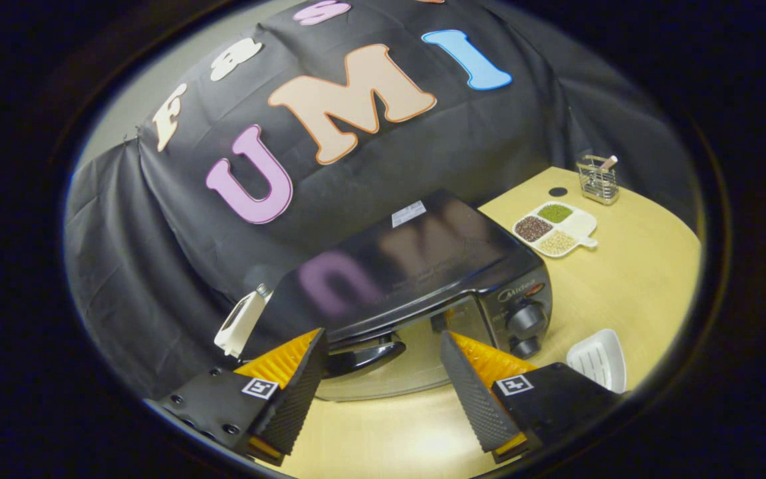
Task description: Open the toaster oven, put the food inside, and close the toaster oven door.
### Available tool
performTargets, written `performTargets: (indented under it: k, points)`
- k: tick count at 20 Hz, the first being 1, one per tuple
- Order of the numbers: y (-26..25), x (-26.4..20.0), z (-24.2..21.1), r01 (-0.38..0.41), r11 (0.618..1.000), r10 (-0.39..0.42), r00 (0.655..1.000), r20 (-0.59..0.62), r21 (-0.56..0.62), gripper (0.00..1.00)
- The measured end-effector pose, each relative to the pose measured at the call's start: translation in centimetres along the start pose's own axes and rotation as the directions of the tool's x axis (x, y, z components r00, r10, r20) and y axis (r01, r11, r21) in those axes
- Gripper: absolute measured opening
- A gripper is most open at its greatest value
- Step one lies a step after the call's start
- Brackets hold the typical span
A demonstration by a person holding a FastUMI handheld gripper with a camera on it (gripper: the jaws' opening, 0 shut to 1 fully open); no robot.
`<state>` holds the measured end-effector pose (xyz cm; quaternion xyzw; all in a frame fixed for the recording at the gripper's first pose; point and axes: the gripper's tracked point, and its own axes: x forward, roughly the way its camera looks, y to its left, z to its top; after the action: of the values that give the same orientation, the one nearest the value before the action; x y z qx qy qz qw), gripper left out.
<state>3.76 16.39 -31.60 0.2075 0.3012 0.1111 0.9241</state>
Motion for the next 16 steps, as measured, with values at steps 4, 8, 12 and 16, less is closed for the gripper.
performTargets:
  k: [4,8,12,16]
  points:
    - [0.3,-1.5,2.8,-0.010,0.999,0.012,0.998,0.054,-0.050,1.00]
    - [2.1,-5.0,8.8,-0.021,0.991,0.044,0.985,0.168,-0.133,0.99]
    - [4.9,-9.1,14.1,-0.013,0.968,0.082,0.961,0.266,-0.251,0.99]
    - [6.3,-12.7,16.6,0.074,0.927,0.062,0.937,0.344,-0.368,0.99]
